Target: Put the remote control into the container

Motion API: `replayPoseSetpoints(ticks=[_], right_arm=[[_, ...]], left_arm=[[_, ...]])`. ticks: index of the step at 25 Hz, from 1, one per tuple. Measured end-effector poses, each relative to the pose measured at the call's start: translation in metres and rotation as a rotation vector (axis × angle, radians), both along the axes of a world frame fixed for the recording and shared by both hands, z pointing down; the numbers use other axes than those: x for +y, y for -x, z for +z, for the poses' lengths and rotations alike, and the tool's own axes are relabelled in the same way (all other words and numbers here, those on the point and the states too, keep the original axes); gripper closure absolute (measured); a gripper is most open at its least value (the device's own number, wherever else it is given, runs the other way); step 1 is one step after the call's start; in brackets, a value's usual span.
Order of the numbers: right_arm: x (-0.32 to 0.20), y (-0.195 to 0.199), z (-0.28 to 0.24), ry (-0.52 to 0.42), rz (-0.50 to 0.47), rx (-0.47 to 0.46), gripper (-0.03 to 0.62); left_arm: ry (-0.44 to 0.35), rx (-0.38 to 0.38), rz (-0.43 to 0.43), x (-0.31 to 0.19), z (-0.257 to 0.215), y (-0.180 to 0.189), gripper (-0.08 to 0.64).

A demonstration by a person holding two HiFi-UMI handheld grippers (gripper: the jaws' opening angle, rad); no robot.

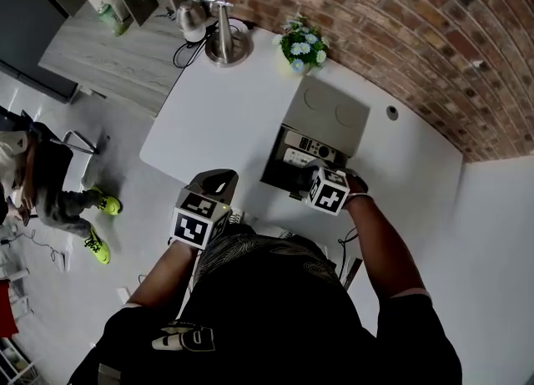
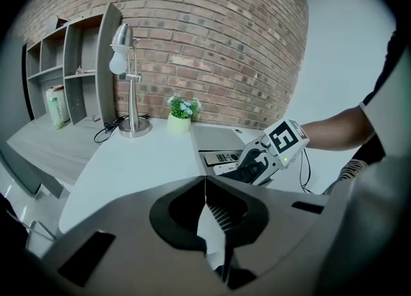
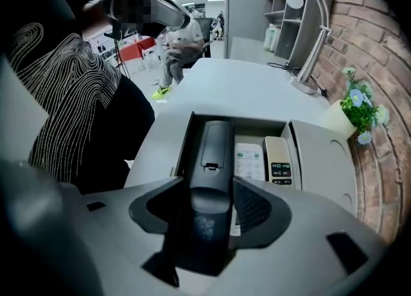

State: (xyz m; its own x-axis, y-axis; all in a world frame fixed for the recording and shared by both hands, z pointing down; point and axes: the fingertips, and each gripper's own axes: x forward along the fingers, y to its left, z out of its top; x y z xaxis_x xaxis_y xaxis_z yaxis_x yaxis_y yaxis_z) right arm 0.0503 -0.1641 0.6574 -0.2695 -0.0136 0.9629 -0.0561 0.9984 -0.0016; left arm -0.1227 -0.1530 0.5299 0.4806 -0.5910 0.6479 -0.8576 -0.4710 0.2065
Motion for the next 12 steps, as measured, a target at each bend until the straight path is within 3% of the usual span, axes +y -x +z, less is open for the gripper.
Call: replayPoseSetpoints(ticks=[4,12], right_arm=[[0.004,0.0,0.01,0.057,-0.021,0.052,0.351],[-0.001,0.006,0.015,0.067,-0.004,0.068,0.35]], left_arm=[[-0.007,0.004,-0.031,0.003,-0.002,0.012,0.552],[0.001,0.008,-0.038,0.006,0.001,0.021,0.552]])
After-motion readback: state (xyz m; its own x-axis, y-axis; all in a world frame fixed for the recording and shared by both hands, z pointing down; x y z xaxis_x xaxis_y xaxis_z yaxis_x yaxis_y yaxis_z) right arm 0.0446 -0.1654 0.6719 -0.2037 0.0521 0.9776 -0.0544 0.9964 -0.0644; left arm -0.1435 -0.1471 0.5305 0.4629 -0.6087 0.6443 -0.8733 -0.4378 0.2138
